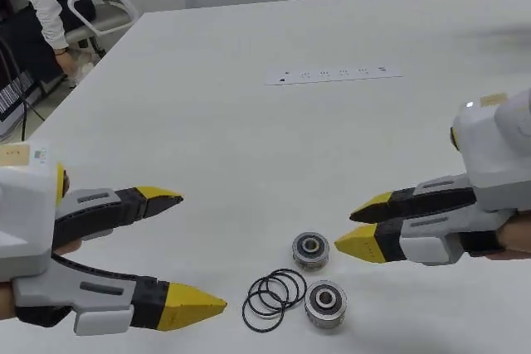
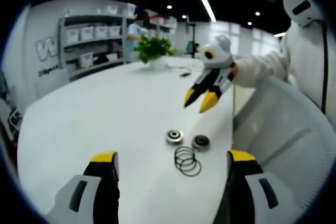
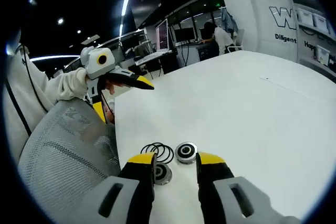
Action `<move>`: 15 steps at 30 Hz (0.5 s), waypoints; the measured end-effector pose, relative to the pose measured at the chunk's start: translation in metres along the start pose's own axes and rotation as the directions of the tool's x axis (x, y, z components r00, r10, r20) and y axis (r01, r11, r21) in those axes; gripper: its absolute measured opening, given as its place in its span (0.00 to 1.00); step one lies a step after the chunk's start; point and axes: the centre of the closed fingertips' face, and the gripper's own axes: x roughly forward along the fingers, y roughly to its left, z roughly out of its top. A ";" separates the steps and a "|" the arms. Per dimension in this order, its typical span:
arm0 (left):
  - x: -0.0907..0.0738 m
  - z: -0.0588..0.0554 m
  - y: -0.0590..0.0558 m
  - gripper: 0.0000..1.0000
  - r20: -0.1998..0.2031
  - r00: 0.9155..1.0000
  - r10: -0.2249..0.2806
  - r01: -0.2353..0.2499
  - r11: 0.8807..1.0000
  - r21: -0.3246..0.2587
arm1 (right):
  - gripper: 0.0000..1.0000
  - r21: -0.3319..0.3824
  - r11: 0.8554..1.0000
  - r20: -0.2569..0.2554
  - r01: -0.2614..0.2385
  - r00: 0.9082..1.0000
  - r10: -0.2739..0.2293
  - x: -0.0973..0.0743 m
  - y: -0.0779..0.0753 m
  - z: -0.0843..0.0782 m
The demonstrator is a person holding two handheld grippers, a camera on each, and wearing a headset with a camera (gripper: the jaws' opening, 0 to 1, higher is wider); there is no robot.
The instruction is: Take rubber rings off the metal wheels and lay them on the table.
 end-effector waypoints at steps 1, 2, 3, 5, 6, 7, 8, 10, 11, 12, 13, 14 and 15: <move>-0.002 0.001 0.001 0.88 0.003 1.000 0.006 -0.006 1.000 0.000 | 0.30 -0.008 1.000 0.005 0.006 1.000 -0.006 -0.004 0.000 0.000; -0.005 0.001 0.003 0.89 0.008 1.000 0.014 -0.014 1.000 -0.002 | 0.32 -0.013 1.000 0.007 0.009 1.000 -0.009 -0.007 0.000 0.000; -0.007 0.001 0.004 0.90 0.007 1.000 0.018 -0.018 1.000 -0.006 | 0.33 -0.017 1.000 0.008 0.011 1.000 -0.010 -0.010 0.000 -0.001; -0.013 0.001 0.005 0.91 0.007 1.000 0.030 -0.030 1.000 -0.008 | 0.36 -0.020 1.000 0.013 0.019 1.000 -0.019 -0.016 0.000 -0.002; -0.016 0.001 0.006 0.91 0.006 0.999 0.034 -0.034 0.999 -0.006 | 0.38 -0.020 1.000 0.015 0.024 1.000 -0.024 -0.020 0.000 -0.003; -0.018 0.001 0.006 0.92 0.005 0.999 0.037 -0.037 0.999 -0.006 | 0.40 -0.020 0.999 0.016 0.026 1.000 -0.025 -0.021 0.000 -0.003; -0.020 0.001 0.006 0.92 0.004 0.999 0.039 -0.039 0.999 -0.006 | 0.41 -0.020 0.999 0.020 0.028 0.999 -0.027 -0.024 0.000 -0.004; -0.026 -0.001 0.008 0.94 0.005 0.999 0.039 -0.039 0.999 -0.008 | 0.45 -0.011 0.999 0.011 0.035 0.999 -0.035 -0.028 -0.001 -0.011; -0.030 -0.001 0.008 0.94 0.007 0.999 0.041 -0.041 0.999 -0.014 | 0.46 -0.009 0.999 0.007 0.039 0.999 -0.039 -0.029 -0.001 -0.013; -0.032 -0.002 0.008 0.94 0.008 0.999 0.044 -0.044 0.999 -0.021 | 0.48 -0.008 0.999 0.000 0.045 0.999 -0.045 -0.031 -0.002 -0.018; -0.035 -0.003 0.008 0.94 0.007 0.999 0.047 -0.047 0.999 -0.026 | 0.49 -0.009 0.999 -0.002 0.048 0.999 -0.048 -0.032 -0.001 -0.020; -0.037 -0.003 0.008 0.94 0.007 0.999 0.050 -0.050 0.998 -0.030 | 0.50 -0.009 0.999 -0.002 0.049 0.999 -0.049 -0.034 0.000 -0.022; -0.041 -0.004 0.009 0.94 0.012 0.998 0.056 -0.055 0.998 -0.037 | 0.51 -0.007 0.999 -0.003 0.050 0.999 -0.050 -0.036 0.000 -0.024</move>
